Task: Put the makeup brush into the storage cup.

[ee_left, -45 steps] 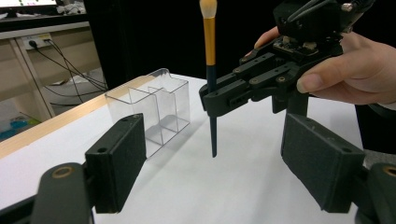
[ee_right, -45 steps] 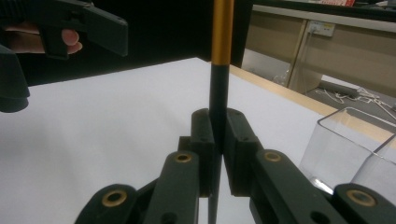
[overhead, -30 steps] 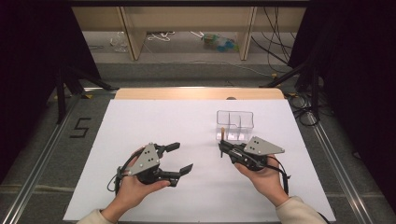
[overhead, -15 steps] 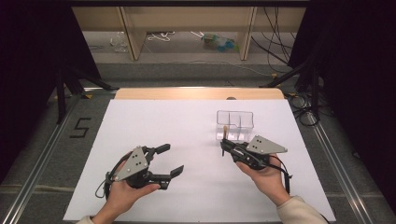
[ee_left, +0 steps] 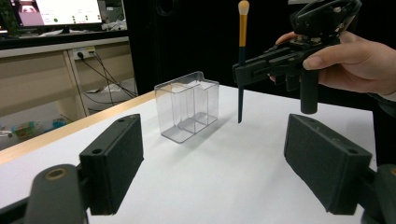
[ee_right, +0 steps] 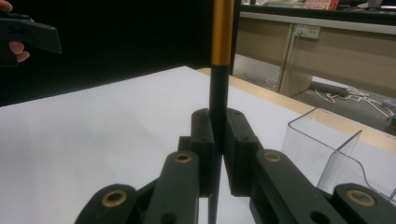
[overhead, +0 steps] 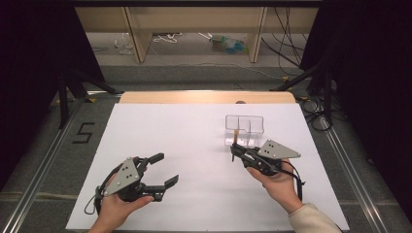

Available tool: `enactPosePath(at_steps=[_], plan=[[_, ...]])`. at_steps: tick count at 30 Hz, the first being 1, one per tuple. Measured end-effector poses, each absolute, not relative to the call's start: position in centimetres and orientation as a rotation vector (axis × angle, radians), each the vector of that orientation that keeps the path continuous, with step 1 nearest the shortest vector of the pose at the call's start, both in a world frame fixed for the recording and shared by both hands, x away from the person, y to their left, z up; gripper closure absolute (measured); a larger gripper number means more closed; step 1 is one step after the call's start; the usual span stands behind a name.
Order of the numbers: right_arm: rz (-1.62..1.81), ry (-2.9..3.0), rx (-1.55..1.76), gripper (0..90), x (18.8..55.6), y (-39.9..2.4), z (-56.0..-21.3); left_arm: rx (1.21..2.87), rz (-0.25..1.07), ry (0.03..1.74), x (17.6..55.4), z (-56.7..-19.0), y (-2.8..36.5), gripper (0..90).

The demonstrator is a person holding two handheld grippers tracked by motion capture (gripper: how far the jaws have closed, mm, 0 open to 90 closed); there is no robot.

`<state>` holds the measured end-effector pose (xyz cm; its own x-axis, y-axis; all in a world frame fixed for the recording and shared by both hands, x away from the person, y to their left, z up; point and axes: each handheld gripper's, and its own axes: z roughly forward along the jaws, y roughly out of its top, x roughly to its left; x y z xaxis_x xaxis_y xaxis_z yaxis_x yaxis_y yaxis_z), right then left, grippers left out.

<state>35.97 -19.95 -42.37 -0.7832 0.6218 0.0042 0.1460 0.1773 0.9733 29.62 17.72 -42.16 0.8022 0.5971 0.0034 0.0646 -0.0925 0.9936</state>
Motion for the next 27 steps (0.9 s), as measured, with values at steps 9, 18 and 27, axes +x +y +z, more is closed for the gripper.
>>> enactPosePath(at_steps=[9, 18, 27], plan=[[1.620, 2.061, 0.740, 84.1, 36.0, -20.3, -42.2, 1.610, 0.502, 0.578, 29.4, -42.4, 18.9, 19.7], [1.631, 2.053, 0.747, 84.0, 36.2, -20.5, -42.2, 1.610, 0.501, 0.593, 29.4, -42.6, 19.2, 19.7], [1.612, 2.037, 0.757, 84.1, 36.3, -20.7, -41.9, 1.610, 0.502, 0.591, 29.4, -42.7, 19.2, 19.7]])
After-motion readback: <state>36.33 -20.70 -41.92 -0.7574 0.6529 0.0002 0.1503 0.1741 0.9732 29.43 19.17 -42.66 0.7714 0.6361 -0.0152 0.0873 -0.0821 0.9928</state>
